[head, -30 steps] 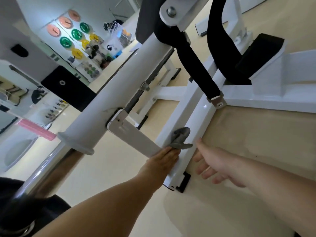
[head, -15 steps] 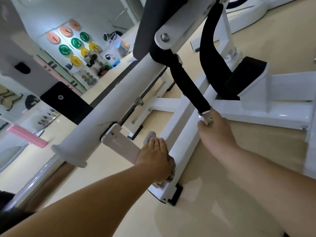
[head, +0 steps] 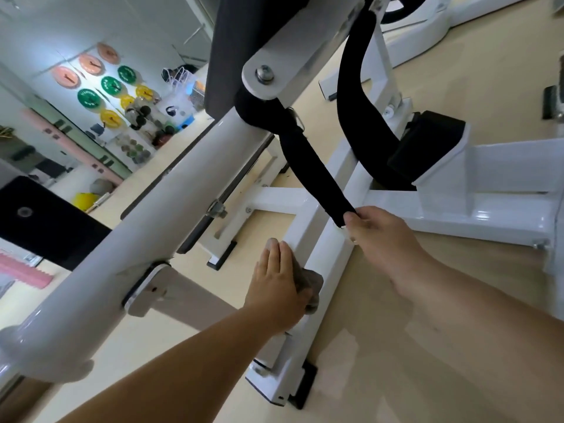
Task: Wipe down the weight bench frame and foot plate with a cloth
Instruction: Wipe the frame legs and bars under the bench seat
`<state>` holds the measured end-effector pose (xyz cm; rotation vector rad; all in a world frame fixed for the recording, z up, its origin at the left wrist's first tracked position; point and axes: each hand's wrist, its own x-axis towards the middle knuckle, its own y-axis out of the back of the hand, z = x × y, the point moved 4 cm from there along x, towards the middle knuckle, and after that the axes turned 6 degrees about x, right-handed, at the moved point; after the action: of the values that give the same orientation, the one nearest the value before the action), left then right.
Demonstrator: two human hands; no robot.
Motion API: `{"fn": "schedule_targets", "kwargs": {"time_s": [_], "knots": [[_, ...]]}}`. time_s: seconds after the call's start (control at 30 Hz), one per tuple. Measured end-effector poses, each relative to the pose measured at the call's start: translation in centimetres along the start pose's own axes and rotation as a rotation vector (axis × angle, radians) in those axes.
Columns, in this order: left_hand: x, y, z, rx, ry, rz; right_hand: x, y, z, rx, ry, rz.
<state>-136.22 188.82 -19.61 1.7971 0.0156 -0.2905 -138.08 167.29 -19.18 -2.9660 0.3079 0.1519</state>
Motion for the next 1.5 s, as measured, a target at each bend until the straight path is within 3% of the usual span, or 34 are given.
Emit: {"fn": "schedule_targets", "kwargs": {"time_s": [0.1, 0.27, 0.53, 0.8, 1.33, 1.5], "knots": [[-2.0, -0.6, 0.2, 0.023, 0.043, 0.029, 0.2, 0.2, 0.2, 0.02, 0.022, 0.041], [-1.2, -1.2, 0.5, -0.133, 0.098, 0.062, 0.0, 1.5, 0.0, 0.051, 0.082, 0.099], [5.7, 1.4, 2.1, -0.113, -0.001, 0.023, 0.7, 4.6, -0.5, -0.054, 0.112, 0.148], [-0.3, -1.1, -0.1, 0.004, 0.067, 0.088, 0.7, 4.9, -0.8, 0.134, 0.015, 0.266], [15.6, 3.9, 7.0, -0.078, -0.057, 0.192, 3.2, 8.0, -3.3, 0.156, 0.086, 0.454], [16.1, 4.3, 7.2, -0.184, -0.091, 0.161, 3.9, 7.9, -3.5, 0.16, 0.064, 0.442]]}}
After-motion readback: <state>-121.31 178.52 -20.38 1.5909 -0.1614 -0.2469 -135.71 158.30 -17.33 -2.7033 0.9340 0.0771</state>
